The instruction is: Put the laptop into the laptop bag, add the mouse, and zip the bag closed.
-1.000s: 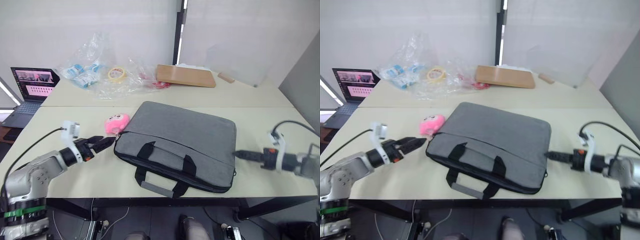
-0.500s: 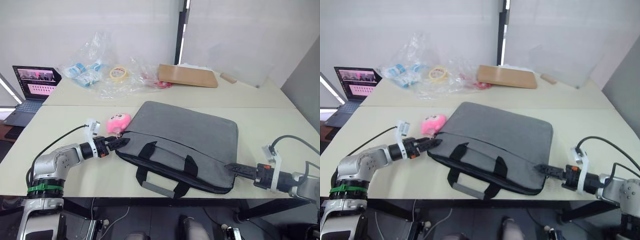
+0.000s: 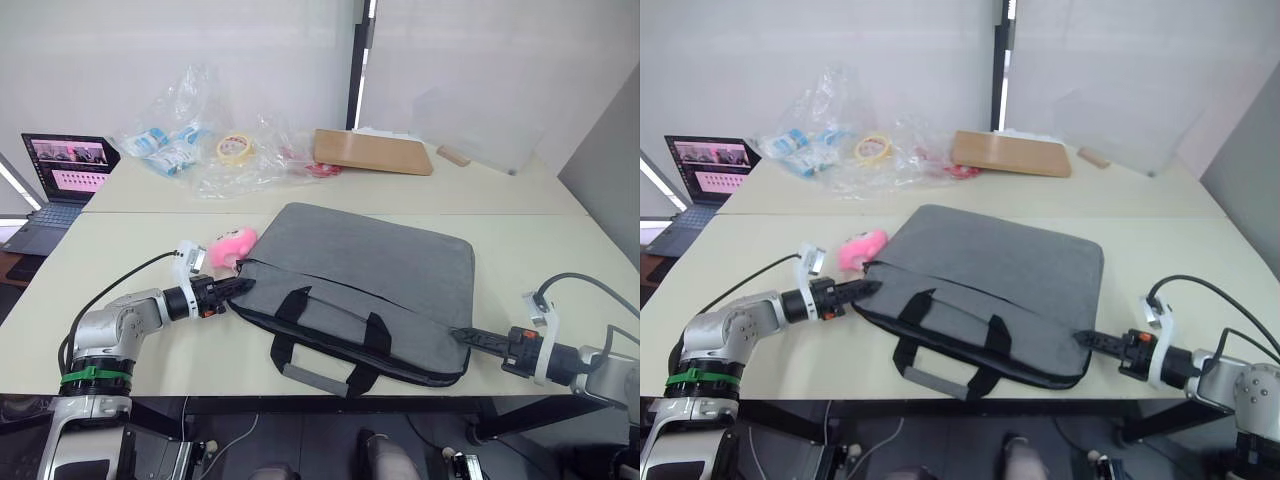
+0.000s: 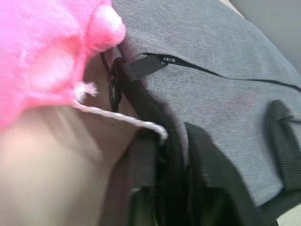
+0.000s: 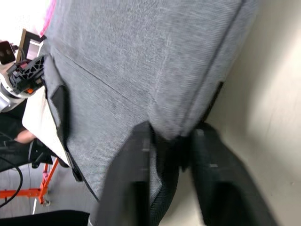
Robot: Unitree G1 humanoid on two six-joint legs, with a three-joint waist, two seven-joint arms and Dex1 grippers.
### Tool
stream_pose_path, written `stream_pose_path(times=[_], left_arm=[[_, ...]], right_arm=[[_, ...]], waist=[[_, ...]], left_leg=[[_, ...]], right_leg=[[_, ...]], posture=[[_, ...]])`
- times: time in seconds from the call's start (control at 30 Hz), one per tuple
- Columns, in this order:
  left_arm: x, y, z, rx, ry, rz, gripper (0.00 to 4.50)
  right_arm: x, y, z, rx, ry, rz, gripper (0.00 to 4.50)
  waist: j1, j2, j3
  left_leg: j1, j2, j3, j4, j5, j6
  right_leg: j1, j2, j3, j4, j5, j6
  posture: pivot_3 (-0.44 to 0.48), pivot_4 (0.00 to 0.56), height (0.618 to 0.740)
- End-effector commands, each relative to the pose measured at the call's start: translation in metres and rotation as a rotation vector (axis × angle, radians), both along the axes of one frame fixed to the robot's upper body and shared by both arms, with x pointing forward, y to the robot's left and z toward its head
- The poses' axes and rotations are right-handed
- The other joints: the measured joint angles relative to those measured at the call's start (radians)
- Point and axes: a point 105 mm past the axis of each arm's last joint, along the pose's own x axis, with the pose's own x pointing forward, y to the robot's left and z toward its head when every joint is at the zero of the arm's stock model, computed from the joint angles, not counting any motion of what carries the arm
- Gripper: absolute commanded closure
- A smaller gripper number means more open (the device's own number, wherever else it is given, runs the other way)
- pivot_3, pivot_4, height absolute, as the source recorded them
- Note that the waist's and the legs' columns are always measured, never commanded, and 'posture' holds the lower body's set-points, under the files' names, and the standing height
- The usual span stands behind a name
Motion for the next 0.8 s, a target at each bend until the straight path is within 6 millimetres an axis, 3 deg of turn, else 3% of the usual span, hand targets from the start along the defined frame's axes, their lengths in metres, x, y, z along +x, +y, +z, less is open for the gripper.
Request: stream_pose_path(times=[0.03, 0.13, 0.3, 0.5, 0.8], left_arm=[[-0.007, 0.002, 0.002, -0.006, -0.011, 0.008, 4.5], [-0.014, 0.001, 0.006, -0.026, -0.006, 0.021, 4.5], [-0.035, 0.015, 0.008, -0.032, -0.012, 0.099, 4.5], [-0.048, 0.011, 0.002, -0.028, -0.014, 0.141, 4.5], [-0.058, -0.005, -0.005, -0.031, -0.002, 0.134, 4.5]], right_arm=[[0.011, 0.004, 0.018, 0.001, -0.088, 0.006, 4.49], [0.018, 0.009, 0.024, -0.007, -0.124, 0.011, 4.49], [0.051, 0.019, 0.038, -0.05, -0.204, -0.039, 4.49], [0.073, 0.025, 0.032, -0.084, -0.211, -0.076, 4.49], [0.082, 0.012, 0.024, -0.117, -0.196, -0.112, 4.49]], waist=[[-0.002, 0.0, 0.0], [-0.008, 0.0, 0.0], [-0.026, 0.0, 0.0], [-0.027, 0.0, 0.0], [-0.023, 0.0, 0.0]], left_leg=[[0.0, 0.0, 0.0, 0.0, 0.0, 0.0], [0.0, 0.001, 0.0, 0.0, 0.0, 0.0], [-0.001, 0.003, 0.002, 0.0, 0.0, 0.0], [0.0, 0.001, 0.002, 0.0, 0.0, 0.0], [0.0, 0.0, 0.003, 0.0, 0.0, 0.0]], right_leg=[[0.0, 0.0, 0.0, 0.0, 0.0, 0.0], [0.0, 0.0, 0.0, 0.0, 0.0, 0.0], [-0.003, 0.001, 0.002, 0.001, 0.0, 0.0], [-0.01, 0.002, 0.003, 0.002, 0.0, 0.0], [-0.008, 0.001, 0.004, 0.002, 0.0, 0.0]], posture=[[0.0, 0.15, 0.74], [0.0, 0.15, 0.74], [0.0, 0.15, 0.74], [0.0, 0.15, 0.74], [0.0, 0.15, 0.74]])
